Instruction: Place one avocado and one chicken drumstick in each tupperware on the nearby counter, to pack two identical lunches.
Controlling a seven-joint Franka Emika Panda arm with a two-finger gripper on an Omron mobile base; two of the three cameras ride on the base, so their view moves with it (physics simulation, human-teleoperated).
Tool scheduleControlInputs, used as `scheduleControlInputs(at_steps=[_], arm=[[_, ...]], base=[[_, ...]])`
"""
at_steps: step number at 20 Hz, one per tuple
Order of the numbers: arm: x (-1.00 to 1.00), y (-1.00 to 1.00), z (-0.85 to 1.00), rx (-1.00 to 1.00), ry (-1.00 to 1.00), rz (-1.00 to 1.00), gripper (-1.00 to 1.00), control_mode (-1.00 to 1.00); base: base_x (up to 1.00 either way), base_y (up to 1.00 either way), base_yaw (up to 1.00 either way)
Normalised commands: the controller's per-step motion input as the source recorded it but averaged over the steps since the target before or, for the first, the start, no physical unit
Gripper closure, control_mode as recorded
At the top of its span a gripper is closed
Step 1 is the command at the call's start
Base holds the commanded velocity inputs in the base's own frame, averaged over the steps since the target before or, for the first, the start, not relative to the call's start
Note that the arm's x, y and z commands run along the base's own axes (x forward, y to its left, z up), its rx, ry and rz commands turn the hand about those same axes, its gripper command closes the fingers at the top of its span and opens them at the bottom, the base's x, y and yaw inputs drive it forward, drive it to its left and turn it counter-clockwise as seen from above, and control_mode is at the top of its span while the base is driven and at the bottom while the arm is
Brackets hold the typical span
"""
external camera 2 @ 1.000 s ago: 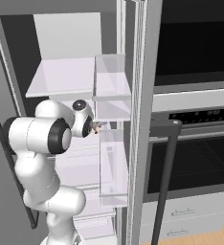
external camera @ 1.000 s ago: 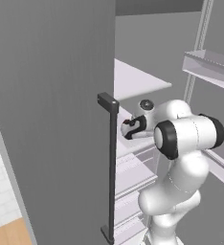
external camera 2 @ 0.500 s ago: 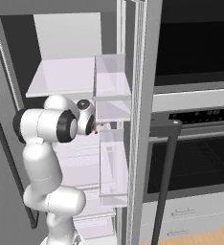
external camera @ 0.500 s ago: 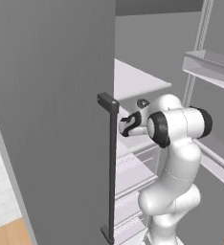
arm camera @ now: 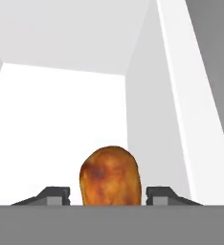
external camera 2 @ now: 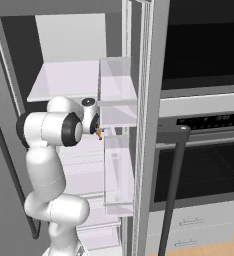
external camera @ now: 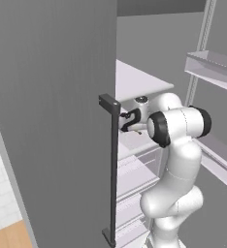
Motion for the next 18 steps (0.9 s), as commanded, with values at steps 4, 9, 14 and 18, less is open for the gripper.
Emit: scheduleControlInputs(at_steps=[4,9,14,18], arm=[[-0.85,0.10,-0.56,0.00,0.07,-0.01,1.00,-1.00],[-1.00,0.00,-0.20,0.00,-0.01,0.00,1.00,-1.00],[-1.00,0.00,-0.20,0.00,-0.13,0.00,1.00,-1.00],[-1.00,-0.02,0.06,0.00,-0.22,0.00,1.00,-1.00]], base=[[0.00,0.00,0.00],[0.00,0.00,0.00],[0.00,0.00,0.00],[0.00,0.00,0.00]])
